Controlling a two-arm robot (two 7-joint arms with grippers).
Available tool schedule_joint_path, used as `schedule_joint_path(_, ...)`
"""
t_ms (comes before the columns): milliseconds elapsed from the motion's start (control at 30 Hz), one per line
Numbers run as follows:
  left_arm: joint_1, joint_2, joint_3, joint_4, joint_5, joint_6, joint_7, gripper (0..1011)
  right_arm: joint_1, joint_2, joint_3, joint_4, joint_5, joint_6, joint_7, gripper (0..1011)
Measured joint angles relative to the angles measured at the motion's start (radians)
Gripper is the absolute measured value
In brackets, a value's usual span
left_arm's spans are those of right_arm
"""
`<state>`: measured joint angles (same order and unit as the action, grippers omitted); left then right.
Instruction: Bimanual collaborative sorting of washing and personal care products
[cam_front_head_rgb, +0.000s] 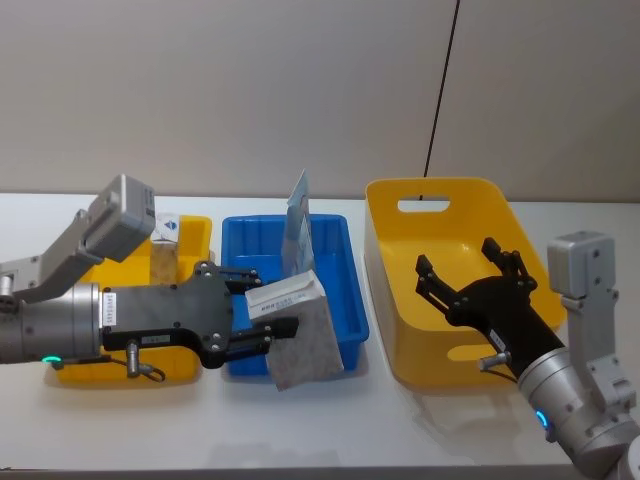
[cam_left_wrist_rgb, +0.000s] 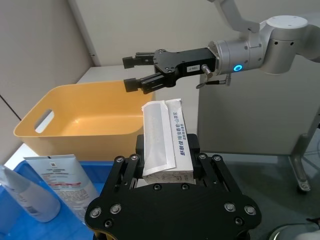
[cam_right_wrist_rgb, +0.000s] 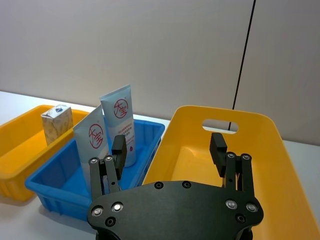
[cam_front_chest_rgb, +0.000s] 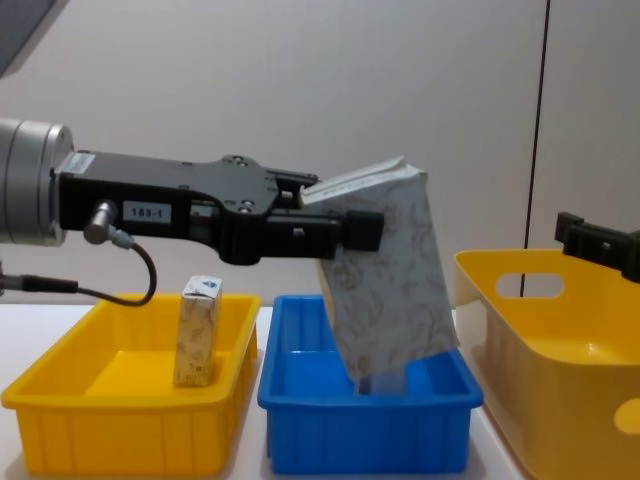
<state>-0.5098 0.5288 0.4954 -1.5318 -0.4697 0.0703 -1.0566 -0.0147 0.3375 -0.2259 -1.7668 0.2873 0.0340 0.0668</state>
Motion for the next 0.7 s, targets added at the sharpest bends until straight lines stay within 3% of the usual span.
schedule_joint_path(700,-0.004,0.000,0.015,0.012,-0.014,0.002,0.008,429,0.000,0.000,0.000,0.000,0.000,0.000,0.000,1002)
